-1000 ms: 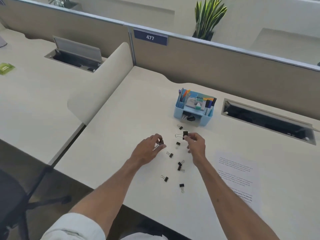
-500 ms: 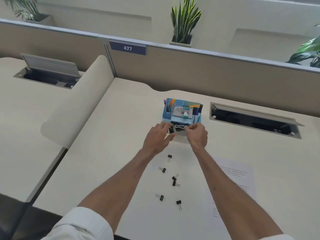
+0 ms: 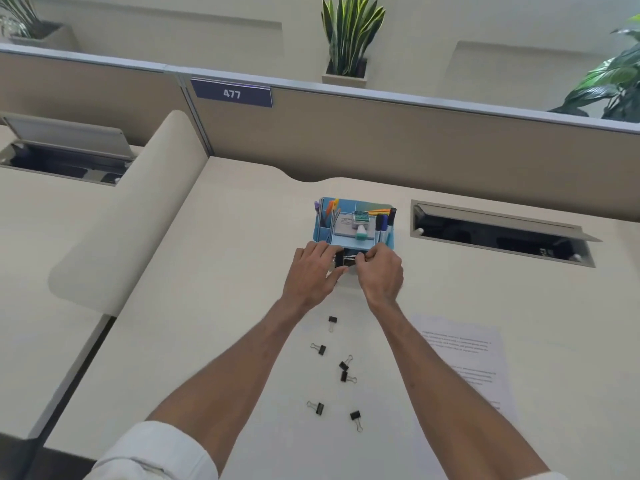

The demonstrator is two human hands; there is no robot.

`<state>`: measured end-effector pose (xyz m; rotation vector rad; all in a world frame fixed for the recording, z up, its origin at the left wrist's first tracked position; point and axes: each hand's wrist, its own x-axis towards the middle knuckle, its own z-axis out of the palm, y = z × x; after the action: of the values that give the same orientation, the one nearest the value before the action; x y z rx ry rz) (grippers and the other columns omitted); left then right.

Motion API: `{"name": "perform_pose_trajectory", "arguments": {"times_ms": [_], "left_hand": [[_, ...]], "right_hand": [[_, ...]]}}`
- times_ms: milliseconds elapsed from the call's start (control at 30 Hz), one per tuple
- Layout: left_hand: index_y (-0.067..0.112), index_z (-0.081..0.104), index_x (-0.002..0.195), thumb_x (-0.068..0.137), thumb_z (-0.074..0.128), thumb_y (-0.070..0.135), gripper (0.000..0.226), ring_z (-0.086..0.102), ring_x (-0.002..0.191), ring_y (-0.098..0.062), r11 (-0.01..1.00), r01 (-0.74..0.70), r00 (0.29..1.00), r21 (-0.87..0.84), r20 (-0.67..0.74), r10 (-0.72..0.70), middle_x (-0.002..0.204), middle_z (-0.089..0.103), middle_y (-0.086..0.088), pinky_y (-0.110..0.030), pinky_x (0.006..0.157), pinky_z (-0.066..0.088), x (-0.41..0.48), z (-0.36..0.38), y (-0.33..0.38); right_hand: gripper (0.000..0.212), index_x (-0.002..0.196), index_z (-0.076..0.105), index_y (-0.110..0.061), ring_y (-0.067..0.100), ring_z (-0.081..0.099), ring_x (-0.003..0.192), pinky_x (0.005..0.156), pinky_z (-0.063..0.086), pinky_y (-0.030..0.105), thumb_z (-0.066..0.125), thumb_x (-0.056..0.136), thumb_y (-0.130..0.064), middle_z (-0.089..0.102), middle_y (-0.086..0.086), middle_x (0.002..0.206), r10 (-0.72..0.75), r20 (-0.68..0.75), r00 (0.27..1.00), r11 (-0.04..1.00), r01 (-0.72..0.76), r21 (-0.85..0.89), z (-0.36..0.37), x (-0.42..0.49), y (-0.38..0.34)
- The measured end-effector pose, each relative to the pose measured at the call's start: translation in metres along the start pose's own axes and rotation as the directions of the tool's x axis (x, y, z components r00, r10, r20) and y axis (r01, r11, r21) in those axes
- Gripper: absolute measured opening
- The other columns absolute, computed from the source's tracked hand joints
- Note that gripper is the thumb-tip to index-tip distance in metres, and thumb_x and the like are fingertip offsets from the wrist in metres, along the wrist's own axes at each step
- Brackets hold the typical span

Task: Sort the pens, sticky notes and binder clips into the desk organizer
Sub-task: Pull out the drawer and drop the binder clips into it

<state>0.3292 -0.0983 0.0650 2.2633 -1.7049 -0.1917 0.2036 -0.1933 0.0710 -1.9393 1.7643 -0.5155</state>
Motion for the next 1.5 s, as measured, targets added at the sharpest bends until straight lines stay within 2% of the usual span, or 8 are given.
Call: {"name": "perform_pose_trajectory", "arguments": {"times_ms": [167,333,633,967,1067,1333,1400,1500], "left_hand": [[0.027,0.052,0.151,0.108,0.056,0.052,0.049,0.047,0.139,-0.018,1.0,-0.005,1.0,0.002,0.006,0.005,0.145,0.059,0.008,-0.035,0.114,0.041,0.001,0.002,0.003],[0.027,0.055,0.146,0.107,0.061,0.05,0.046,0.047,0.139,-0.017,1.0,-0.015,1.0,0.004,-0.002,0.015,0.143,0.06,0.009,-0.034,0.114,0.04,0.005,0.001,0.006],[0.032,0.056,0.147,0.107,0.062,0.046,0.042,0.044,0.144,-0.018,0.997,-0.072,0.997,0.005,0.019,0.072,0.145,0.061,0.01,-0.035,0.118,0.038,0.02,0.005,0.026],[0.028,0.063,0.138,0.108,0.061,0.043,0.033,0.045,0.147,-0.021,1.0,-0.021,0.999,0.008,-0.042,0.021,0.156,0.051,0.004,-0.037,0.119,0.039,0.012,0.017,0.031],[0.025,0.068,0.133,0.109,0.061,0.04,0.03,0.05,0.142,-0.021,1.0,-0.025,0.998,0.012,-0.062,0.026,0.147,0.057,0.005,-0.036,0.115,0.041,0.006,0.015,0.025],[0.025,0.071,0.137,0.112,0.055,0.035,0.031,0.055,0.136,-0.02,0.998,-0.056,0.997,0.039,-0.047,0.058,0.141,0.064,0.007,-0.037,0.109,0.045,-0.01,0.013,0.014],[0.023,0.071,0.136,0.113,0.051,0.029,0.031,0.057,0.134,-0.02,0.999,-0.046,0.995,0.016,-0.088,0.047,0.14,0.065,0.006,-0.038,0.108,0.046,-0.012,0.011,0.013],[0.022,0.061,0.148,0.115,0.043,0.025,0.038,0.05,0.146,-0.019,1.0,-0.02,0.995,0.015,-0.101,0.021,0.153,0.058,0.006,-0.038,0.118,0.041,-0.012,0.008,0.012]], "right_hand": [[0.024,0.114,0.067,-0.014,0.021,0.071,0.099,0.079,0.063,0.037,0.072,0.102,-0.033,0.069,0.004,0.112,-0.136,0.01,0.991,0.985,0.137,-0.109,-0.001,-0.002,0.003],[0.025,0.111,0.066,-0.017,0.02,0.07,0.088,0.069,0.059,0.035,0.071,0.101,-0.039,0.07,-0.001,0.108,-0.152,-0.022,0.988,0.974,0.146,-0.174,-0.008,0.001,0.014],[0.023,0.092,0.061,-0.021,0.016,0.06,0.072,0.055,0.038,0.023,0.076,0.098,-0.037,0.07,-0.005,0.088,0.006,-0.084,0.996,1.0,-0.008,-0.02,-0.017,0.003,0.036],[0.021,0.091,0.063,-0.022,0.018,0.065,0.075,0.058,0.042,0.027,0.075,0.097,-0.039,0.07,-0.006,0.083,0.002,-0.012,1.0,1.0,-0.002,0.012,-0.013,-0.006,0.046],[0.02,0.092,0.064,-0.022,0.018,0.066,0.075,0.062,0.052,0.031,0.074,0.097,-0.039,0.071,-0.007,0.083,0.001,0.02,1.0,0.998,-0.002,0.058,-0.01,-0.009,0.047],[0.013,0.097,0.068,-0.022,0.016,0.065,0.078,0.063,0.046,0.026,0.071,0.099,-0.035,0.07,-0.01,0.086,0.042,0.045,0.998,0.992,-0.047,0.116,-0.005,-0.017,0.043],[0.012,0.097,0.069,-0.021,0.017,0.067,0.078,0.059,0.043,0.024,0.069,0.1,-0.033,0.07,-0.01,0.085,0.096,0.065,0.993,0.981,-0.105,0.163,-0.004,-0.019,0.042],[0.016,0.099,0.071,-0.018,0.026,0.074,0.073,0.063,0.061,0.038,0.065,0.1,-0.033,0.077,-0.006,0.087,0.297,0.179,0.938,0.865,-0.344,0.365,-0.003,-0.02,0.04]]}}
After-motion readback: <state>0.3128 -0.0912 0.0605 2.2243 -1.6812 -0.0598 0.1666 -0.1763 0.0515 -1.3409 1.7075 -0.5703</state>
